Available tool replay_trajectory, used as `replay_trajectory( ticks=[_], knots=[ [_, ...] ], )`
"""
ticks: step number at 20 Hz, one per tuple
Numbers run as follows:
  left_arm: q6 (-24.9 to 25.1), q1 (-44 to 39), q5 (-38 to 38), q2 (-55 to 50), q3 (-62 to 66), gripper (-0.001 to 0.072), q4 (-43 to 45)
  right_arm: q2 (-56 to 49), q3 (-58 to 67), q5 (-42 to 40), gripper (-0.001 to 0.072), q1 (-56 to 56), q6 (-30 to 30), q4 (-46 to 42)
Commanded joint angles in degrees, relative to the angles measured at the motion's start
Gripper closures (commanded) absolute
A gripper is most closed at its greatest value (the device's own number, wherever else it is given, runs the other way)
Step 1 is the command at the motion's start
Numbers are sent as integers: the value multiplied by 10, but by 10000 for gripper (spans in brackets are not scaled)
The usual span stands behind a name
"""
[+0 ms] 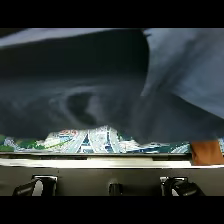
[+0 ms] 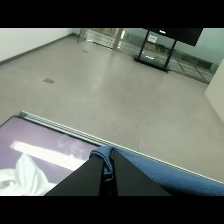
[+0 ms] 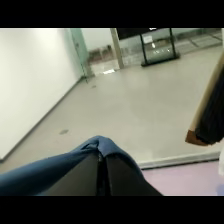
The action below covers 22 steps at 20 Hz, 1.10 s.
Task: Fold the clothes and pants, and hang the long-sleeved shirts on hangers.
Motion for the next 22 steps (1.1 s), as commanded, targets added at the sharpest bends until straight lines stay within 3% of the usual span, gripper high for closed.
replay_trajectory(
  ticks=[1,4,7,11,13,16,21,22],
  knots=[
    [-11,-1,0,-26,-22,690,5,-65,4,92,689,0,59,-59],
    [67,-5,1,-95,-79,690,-64,-185,4,151,689,0,73,-50],
    [116,-38,18,-212,-144,690,-68,-317,4,155,689,0,75,-45],
    [185,-112,127,-402,-173,690,-68,-497,4,120,689,0,84,-42],
    [186,-140,201,-480,-172,690,-68,-575,4,80,689,0,99,-35],
    [145,-168,268,-558,-172,690,-68,-649,4,32,687,0,146,-20],
    [120,-179,246,-604,-172,688,-69,-689,5,23,678,0,156,53],
    [120,-176,236,-601,-170,665,-69,-687,5,26,636,0,146,66]
  ],
)
